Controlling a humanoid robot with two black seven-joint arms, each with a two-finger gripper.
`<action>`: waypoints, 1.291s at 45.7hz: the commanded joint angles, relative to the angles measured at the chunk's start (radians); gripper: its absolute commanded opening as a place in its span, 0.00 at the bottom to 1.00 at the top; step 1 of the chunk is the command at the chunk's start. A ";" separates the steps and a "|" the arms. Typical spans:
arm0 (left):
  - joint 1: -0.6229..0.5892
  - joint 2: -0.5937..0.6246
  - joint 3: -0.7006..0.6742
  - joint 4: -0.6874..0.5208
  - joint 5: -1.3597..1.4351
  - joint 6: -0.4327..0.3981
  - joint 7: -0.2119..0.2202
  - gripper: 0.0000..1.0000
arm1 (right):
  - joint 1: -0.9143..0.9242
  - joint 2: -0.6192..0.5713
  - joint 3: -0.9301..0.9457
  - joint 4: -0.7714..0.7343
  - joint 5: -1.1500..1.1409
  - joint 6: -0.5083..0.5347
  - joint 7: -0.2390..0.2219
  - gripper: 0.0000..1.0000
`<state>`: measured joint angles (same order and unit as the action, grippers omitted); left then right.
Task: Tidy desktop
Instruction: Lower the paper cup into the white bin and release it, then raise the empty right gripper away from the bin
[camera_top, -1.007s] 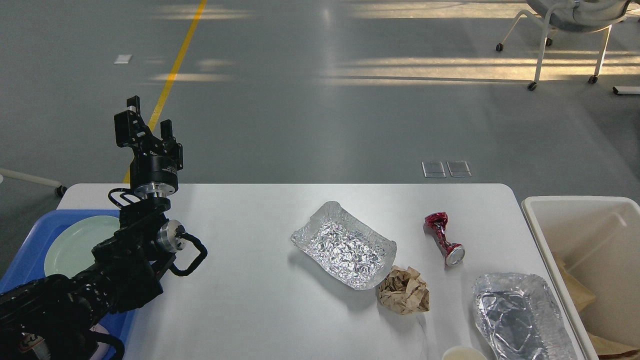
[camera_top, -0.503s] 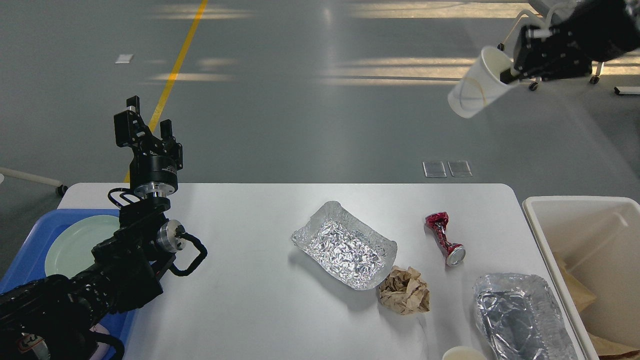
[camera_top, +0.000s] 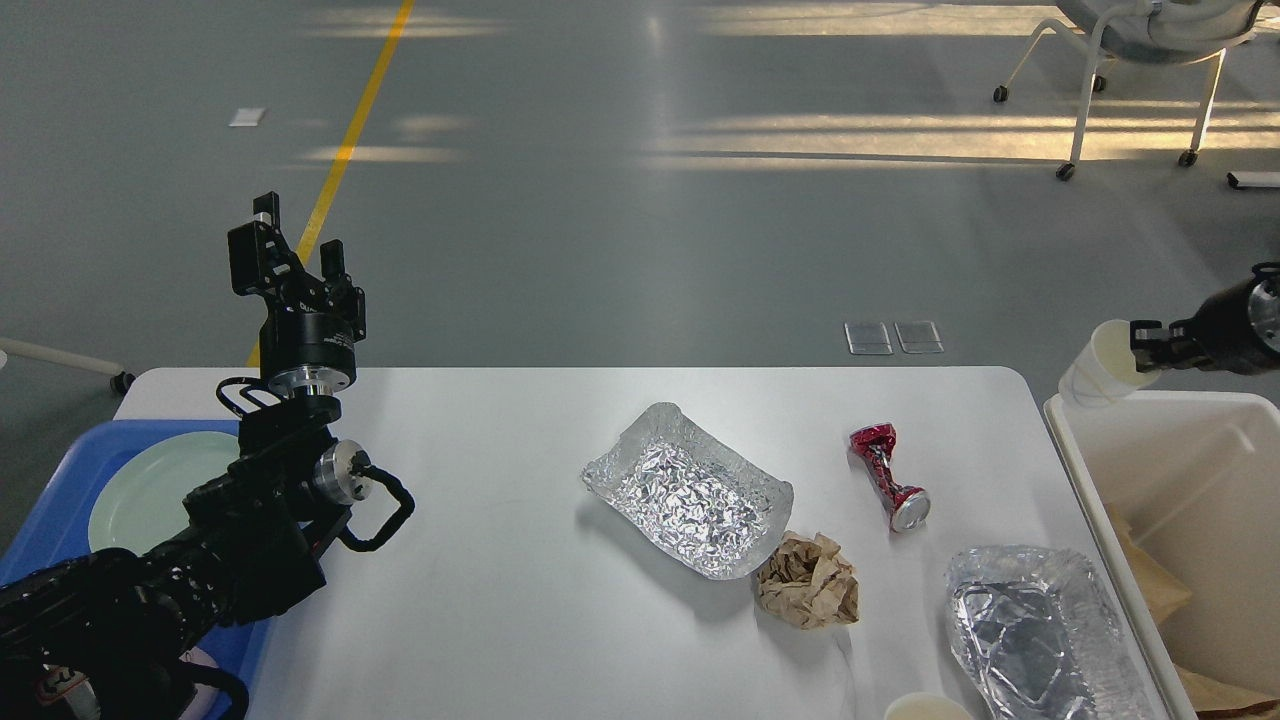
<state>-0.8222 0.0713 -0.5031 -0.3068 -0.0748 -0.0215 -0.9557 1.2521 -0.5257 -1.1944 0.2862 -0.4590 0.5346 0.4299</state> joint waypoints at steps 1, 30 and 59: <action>0.000 0.001 0.000 0.000 0.001 0.000 0.000 0.96 | -0.108 0.015 -0.063 -0.076 0.005 -0.087 -0.010 0.00; 0.000 -0.001 0.000 0.000 0.000 0.000 0.000 0.96 | -0.192 0.021 -0.102 -0.093 0.040 -0.303 -0.096 0.99; 0.000 0.001 0.000 0.000 0.000 0.000 0.000 0.96 | 0.276 0.124 0.001 -0.056 0.263 0.109 -0.086 1.00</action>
<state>-0.8222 0.0712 -0.5031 -0.3068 -0.0749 -0.0215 -0.9557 1.4255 -0.4254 -1.2336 0.2138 -0.2012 0.5152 0.3397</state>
